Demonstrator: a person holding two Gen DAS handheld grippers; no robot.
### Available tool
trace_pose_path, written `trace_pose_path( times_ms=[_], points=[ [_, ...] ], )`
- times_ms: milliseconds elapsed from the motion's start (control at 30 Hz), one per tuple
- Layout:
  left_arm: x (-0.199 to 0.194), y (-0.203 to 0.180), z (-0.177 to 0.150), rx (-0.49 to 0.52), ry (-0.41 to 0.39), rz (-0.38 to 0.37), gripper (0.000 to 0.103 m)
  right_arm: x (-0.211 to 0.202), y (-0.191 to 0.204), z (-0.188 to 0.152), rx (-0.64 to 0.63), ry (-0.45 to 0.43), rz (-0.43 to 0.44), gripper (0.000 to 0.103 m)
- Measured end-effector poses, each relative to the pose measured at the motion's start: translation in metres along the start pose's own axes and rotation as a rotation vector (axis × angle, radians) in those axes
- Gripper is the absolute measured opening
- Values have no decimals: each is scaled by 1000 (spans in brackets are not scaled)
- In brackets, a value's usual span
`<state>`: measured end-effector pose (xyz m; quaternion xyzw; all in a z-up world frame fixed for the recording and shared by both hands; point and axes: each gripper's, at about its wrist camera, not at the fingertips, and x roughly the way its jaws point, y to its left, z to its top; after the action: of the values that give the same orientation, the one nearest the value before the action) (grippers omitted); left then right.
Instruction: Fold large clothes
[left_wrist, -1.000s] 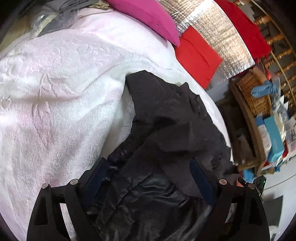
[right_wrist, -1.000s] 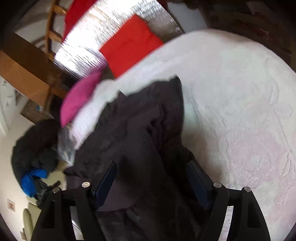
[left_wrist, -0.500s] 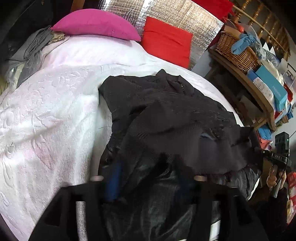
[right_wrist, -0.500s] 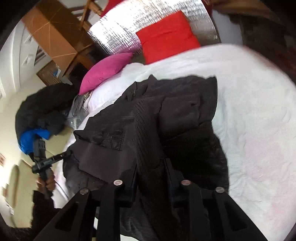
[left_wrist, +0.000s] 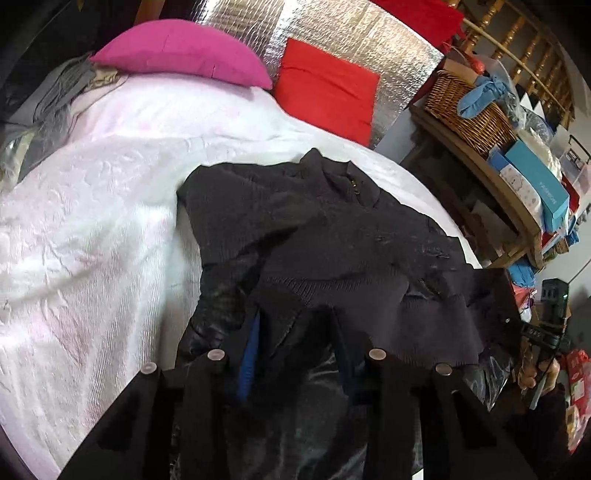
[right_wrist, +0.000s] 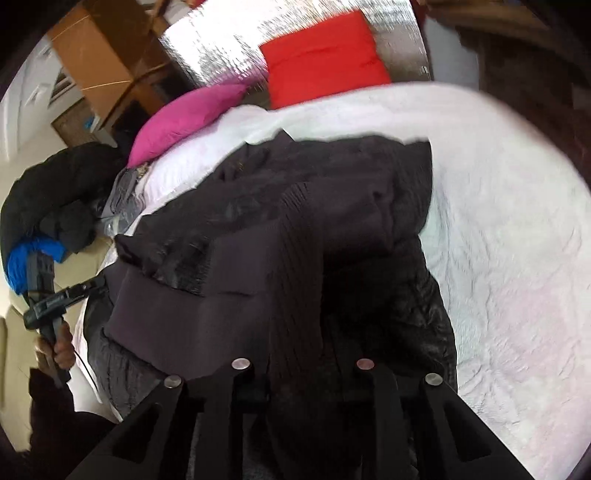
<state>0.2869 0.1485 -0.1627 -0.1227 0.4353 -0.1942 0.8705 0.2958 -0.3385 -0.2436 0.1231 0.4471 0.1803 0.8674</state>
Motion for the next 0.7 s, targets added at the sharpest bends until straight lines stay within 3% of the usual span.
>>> trace_pose_path(
  times_ms=[33,100,133,167,200,267,333,567,700],
  points=[
    [2,-4,0,23,2,12,41,-4,3,0,-6,-18,8,21],
    [11,-8,0,46,30,11,67,-13,7,3,-10,-59,29,21],
    [14,-11,-1,52,40,14,67,-18,8,4,-6,-83,40,20],
    [16,-12,-1,61,38,29,66,-20,8,6,2,-97,53,20],
    [16,-13,1,64,27,40,50,-22,8,8,9,-109,57,20],
    [13,-10,6,32,9,31,29,-23,8,12,22,-135,44,19],
    [6,-3,15,-25,-27,-18,21,-24,8,18,40,-164,34,18],
    [-31,-8,70,-58,-191,-23,16,-33,-3,57,133,-257,108,18],
    [-18,-3,122,-72,-207,22,16,-27,-17,102,172,-299,121,17]
  ],
)
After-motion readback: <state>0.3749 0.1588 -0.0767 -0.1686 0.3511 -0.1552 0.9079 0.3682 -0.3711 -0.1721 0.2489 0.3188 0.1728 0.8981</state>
